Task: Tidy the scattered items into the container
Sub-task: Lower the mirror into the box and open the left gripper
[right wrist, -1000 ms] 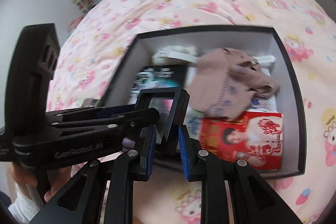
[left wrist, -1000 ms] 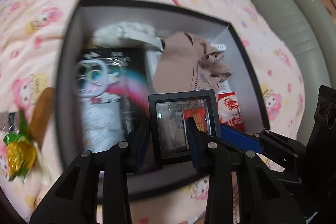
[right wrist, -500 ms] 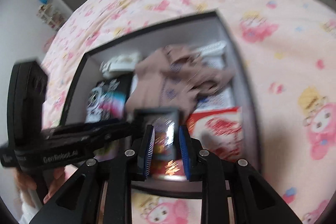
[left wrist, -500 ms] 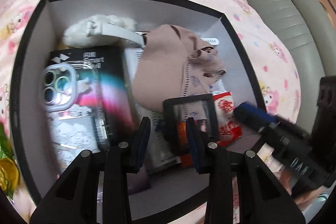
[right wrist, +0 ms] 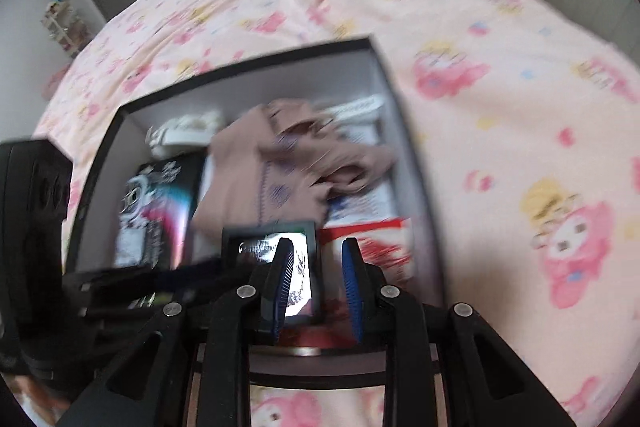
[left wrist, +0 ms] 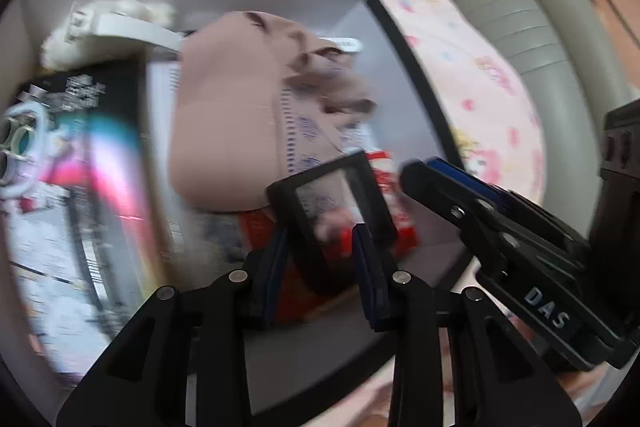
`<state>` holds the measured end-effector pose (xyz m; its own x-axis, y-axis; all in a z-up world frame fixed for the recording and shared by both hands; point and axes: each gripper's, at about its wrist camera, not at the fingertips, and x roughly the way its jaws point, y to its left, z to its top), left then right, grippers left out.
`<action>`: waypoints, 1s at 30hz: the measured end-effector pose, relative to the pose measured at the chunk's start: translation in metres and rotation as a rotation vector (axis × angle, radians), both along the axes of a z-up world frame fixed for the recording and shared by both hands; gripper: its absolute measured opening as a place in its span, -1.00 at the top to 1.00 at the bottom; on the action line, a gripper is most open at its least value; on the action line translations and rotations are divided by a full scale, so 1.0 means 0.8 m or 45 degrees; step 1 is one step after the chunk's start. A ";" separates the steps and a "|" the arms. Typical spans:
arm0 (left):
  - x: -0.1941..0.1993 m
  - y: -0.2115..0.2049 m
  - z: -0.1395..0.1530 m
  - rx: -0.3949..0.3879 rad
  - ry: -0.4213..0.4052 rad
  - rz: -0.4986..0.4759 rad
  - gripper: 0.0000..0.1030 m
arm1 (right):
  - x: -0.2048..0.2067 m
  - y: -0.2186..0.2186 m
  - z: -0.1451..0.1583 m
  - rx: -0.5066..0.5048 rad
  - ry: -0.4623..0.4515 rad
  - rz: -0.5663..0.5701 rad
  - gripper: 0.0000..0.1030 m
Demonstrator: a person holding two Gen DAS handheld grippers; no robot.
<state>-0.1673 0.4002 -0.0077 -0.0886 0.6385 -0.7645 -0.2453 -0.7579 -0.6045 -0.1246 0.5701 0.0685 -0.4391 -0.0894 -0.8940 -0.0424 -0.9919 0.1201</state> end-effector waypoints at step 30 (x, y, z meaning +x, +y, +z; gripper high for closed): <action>-0.003 -0.059 0.017 -0.193 0.162 0.242 0.33 | -0.005 -0.015 -0.038 -0.073 -0.146 0.039 0.43</action>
